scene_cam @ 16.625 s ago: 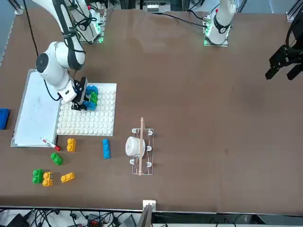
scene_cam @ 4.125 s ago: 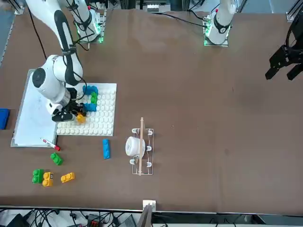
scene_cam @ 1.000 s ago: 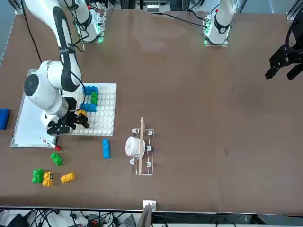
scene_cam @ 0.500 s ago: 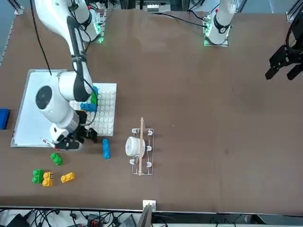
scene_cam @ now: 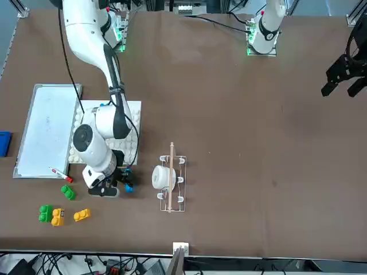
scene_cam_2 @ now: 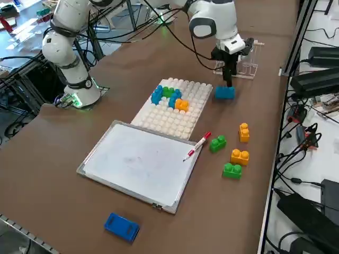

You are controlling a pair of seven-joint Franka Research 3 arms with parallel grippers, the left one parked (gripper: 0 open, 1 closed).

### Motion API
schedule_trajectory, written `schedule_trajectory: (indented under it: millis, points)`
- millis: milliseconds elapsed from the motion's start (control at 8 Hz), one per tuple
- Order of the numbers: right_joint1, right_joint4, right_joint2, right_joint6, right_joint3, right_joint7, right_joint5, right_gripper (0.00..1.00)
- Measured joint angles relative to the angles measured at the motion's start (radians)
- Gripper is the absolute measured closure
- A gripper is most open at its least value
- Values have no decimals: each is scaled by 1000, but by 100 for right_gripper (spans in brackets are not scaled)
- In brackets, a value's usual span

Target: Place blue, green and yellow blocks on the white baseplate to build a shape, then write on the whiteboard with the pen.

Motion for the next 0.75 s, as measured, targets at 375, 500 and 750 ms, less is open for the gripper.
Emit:
schedule_trajectory:
  millis: [375, 500, 750]
  points:
    - [0, 6, 43, 14, 1, 1, 0, 0]
    - [0, 7, 51, 14, 3, 1, 0, 0]
    - [3, 6, 59, 13, 6, 1, 0, 1]
